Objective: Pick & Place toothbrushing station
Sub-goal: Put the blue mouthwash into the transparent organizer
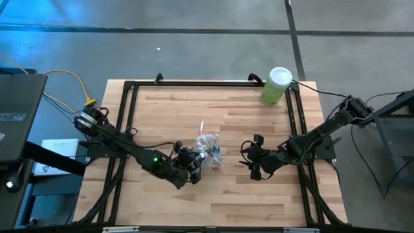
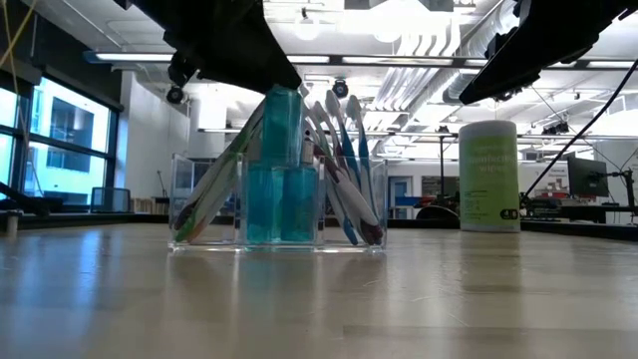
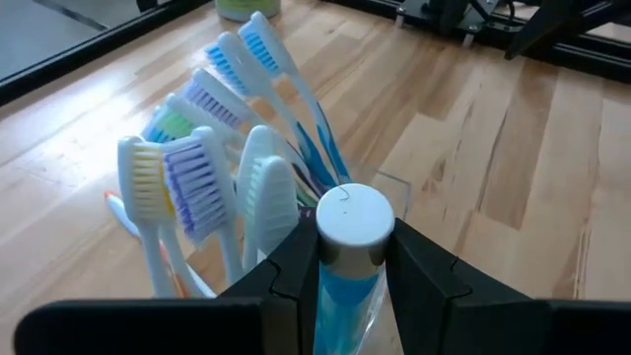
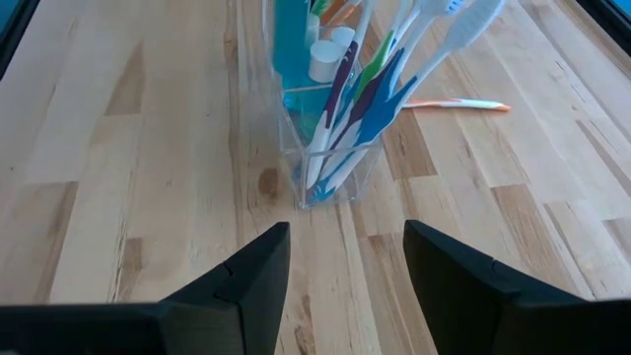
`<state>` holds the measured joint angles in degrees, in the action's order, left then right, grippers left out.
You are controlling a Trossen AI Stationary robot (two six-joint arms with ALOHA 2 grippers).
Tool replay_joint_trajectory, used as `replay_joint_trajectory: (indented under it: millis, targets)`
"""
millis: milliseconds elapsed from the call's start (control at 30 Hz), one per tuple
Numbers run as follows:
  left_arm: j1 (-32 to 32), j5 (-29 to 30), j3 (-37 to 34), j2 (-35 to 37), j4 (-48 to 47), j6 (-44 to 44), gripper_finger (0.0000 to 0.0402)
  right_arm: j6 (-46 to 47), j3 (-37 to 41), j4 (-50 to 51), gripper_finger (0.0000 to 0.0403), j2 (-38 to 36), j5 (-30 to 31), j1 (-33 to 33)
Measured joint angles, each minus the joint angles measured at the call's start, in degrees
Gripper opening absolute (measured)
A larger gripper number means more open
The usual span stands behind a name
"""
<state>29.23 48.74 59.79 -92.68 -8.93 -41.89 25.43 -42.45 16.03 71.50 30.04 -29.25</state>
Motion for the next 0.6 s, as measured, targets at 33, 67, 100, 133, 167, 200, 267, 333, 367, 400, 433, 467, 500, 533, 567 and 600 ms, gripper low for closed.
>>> replay_joint_trajectory:
  millis: [33, 67, 100, 133, 167, 200, 267, 333, 367, 400, 433, 467, 500, 533, 567, 600]
  targets:
    - [0.0, -0.29, 0.0, 0.0, 0.0, 0.0, 0.0083, 0.0, -0.01, 0.0, 0.0191, 0.0, 0.0, 0.0]
    - [0.0, -0.56, 0.0, -0.05, -0.02, -0.03, 0.0083, 0.0, -0.01, 0.0, 0.0191, 0.0, 0.0, 0.01]
    - [0.0, -1.08, 0.0, -0.21, -0.04, -0.45, 0.0083, 0.0, -0.01, 0.0, 0.0191, 0.0, 0.0, 0.01]
    - [0.0, -1.34, 0.0, -0.51, -0.02, -1.06, 0.0083, 0.0, -0.01, 0.0, 0.0191, 0.0, 0.0, 0.01]
    - [-0.02, -1.5, 0.0, -0.8, -0.04, -1.38, 0.0083, 0.03, -0.01, 0.0, 0.0191, 0.0, 0.01, 0.01]
    - [-0.02, -1.75, 0.0, -1.05, -0.08, -1.4, 0.0083, 0.07, -0.01, 0.0, 0.0191, 0.0, 0.0, 0.01]
    - [0.0, -2.34, 0.0, -1.72, 0.03, -1.4, 0.0084, 0.09, -0.01, -0.01, 0.0191, 0.0, 0.01, 0.0]
    - [0.0, -2.94, 0.0, -1.92, -0.12, -1.25, 0.0096, 0.09, -0.01, -0.04, 0.0191, 0.0, 0.0, 0.01]
    - [0.0, -3.11, 0.0, -1.92, -0.1, -1.04, 0.0106, 0.11, -0.01, -0.09, 0.0191, 0.0, 0.0, -0.01]
    - [0.0, -3.35, 0.0, -1.88, -0.01, -1.04, 0.0118, 0.13, -0.01, -0.13, 0.0191, 0.0, 0.0, -0.01]
    - [0.02, -3.48, 0.0, -1.88, 0.15, -1.04, 0.013, 0.15, -0.01, -0.17, 0.0191, 0.0, 0.0, 0.01]
    - [0.02, -3.49, 0.0, -1.88, 0.15, -1.04, 0.014, 0.2, 0.01, -0.19, 0.0191, 0.0, 0.0, 0.01]
    - [0.02, -3.49, 0.0, -1.88, 0.18, -1.04, 0.0149, 0.22, -0.01, -0.21, 0.0191, 0.0, 0.0, 0.01]
    - [0.03, -3.52, 0.0, -1.88, 0.34, -1.04, 0.0156, 0.22, -0.01, -0.22, 0.0191, 0.0, 0.0, 0.01]
    - [0.04, -3.81, 0.03, -1.88, 0.39, -1.04, 0.016, 0.24, 0.0, -0.22, 0.0191, 0.0, 0.0, 0.01]
    - [0.03, -4.49, 0.04, -1.88, 0.39, -1.04, 0.0163, 0.24, -0.01, -0.22, 0.0191, 0.0, 0.0, 0.0]
